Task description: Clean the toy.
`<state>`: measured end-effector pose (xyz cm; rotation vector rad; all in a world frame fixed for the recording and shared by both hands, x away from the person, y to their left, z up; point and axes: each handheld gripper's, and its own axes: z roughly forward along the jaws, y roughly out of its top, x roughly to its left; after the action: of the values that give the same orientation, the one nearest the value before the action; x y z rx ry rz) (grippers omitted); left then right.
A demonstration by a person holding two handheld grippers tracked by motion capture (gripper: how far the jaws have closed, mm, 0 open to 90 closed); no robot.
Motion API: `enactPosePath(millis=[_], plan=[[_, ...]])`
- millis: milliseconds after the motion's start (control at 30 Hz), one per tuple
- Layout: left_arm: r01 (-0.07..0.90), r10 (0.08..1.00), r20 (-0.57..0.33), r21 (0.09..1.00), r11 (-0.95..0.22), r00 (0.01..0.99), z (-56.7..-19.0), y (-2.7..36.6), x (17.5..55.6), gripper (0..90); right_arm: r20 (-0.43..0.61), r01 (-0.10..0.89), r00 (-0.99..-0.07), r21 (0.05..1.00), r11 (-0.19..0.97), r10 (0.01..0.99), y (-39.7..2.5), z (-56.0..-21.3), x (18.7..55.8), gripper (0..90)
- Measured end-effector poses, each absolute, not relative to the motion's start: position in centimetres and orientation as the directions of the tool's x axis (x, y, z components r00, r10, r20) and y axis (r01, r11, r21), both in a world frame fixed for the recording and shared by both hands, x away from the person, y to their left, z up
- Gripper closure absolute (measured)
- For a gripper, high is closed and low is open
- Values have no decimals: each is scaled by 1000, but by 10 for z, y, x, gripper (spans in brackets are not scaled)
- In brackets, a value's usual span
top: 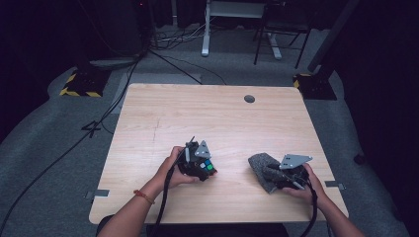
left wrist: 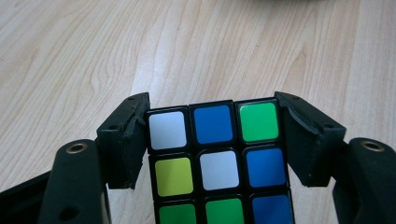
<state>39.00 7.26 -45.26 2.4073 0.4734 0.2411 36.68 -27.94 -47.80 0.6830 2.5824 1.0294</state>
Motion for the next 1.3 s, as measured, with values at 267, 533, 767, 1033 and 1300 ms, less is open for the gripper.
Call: enactPosePath(millis=[267, 533, 767, 1033, 1300], plan=[[269, 385, 60, 616, -740, 921, -458, 64, 390, 312, -75, 323, -853, 702, 635, 517, -278, -478, 367, 478], [257, 382, 67, 631, -732, 922, -453, 69, 384, 261, -65, 320, -858, 709, 628, 510, -277, -476, 366, 357], [242, 410, 106, 664, -707, 906, -445, 79, 375, 165, -69, 308, -860, 719, 622, 506, -274, -470, 362, 277], [215, 416, 146, 679, -702, 898, -436, 99, 360, 158, -83, 287, -858, 741, 607, 507, -275, -459, 357, 271], [202, 414, 176, 664, -719, 893, -433, 120, 347, 160, -105, 273, -853, 744, 609, 511, -279, -450, 352, 275]])
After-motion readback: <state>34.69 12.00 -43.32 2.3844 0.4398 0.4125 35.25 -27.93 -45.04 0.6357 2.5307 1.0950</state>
